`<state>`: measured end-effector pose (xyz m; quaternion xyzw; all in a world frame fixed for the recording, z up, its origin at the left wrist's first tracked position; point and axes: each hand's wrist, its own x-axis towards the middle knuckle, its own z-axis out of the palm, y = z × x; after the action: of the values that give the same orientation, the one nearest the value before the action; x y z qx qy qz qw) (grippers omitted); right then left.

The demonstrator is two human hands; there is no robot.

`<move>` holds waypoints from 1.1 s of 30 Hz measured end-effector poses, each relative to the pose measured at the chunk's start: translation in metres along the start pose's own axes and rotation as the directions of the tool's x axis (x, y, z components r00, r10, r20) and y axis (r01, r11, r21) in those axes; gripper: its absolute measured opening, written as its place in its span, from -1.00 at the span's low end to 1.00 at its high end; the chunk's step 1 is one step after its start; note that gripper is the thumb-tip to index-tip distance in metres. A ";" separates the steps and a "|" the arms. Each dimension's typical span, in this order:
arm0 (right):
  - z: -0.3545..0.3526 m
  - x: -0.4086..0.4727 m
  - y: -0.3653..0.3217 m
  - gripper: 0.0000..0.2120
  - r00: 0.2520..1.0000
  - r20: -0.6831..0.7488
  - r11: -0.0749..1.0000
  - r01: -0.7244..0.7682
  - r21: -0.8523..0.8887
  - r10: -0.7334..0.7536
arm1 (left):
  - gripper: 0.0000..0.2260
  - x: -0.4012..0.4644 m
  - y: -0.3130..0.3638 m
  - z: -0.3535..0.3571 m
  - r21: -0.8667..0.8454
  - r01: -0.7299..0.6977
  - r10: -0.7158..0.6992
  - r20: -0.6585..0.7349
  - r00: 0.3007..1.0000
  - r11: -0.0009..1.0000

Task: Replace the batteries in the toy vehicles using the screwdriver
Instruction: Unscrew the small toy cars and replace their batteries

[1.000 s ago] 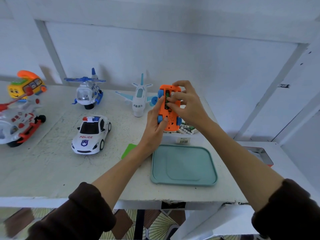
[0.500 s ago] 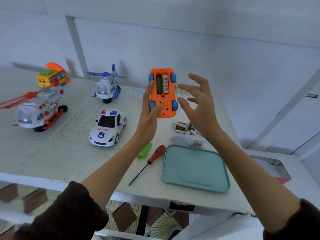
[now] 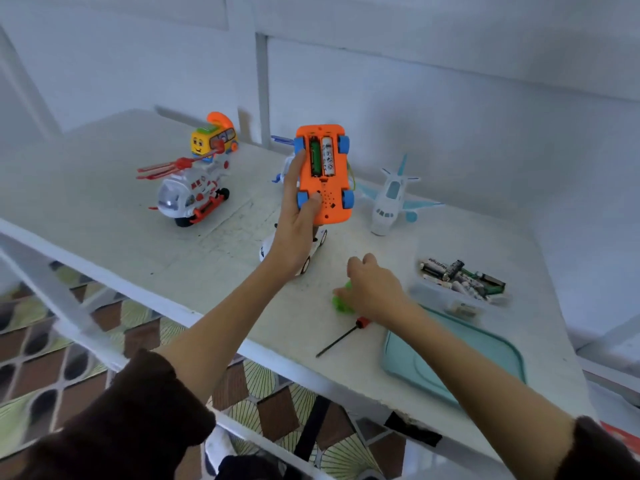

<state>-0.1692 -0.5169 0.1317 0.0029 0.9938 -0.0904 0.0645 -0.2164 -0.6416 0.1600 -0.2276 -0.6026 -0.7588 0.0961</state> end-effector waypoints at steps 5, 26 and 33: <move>0.004 0.002 -0.005 -0.64 1.000 -0.012 0.971 -0.007 0.238 0.010 | -0.57 -0.004 0.001 -0.007 0.014 -0.043 0.043 0.008 0.999 0.999; -0.082 -0.018 0.071 -0.86 0.882 -0.381 0.507 0.203 0.838 0.277 | -0.57 -0.023 -0.057 0.026 0.105 0.199 -0.217 0.192 0.957 0.974; -0.054 -0.004 0.050 -0.77 0.956 -0.232 0.328 0.165 0.930 0.177 | -0.52 -0.031 -0.068 0.022 0.158 0.200 -0.233 0.227 0.946 0.967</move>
<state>-0.1716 -0.4581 0.1757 0.0569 0.7534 -0.6480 -0.0963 -0.2127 -0.6066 0.0901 -0.2443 -0.6805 -0.6891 -0.0477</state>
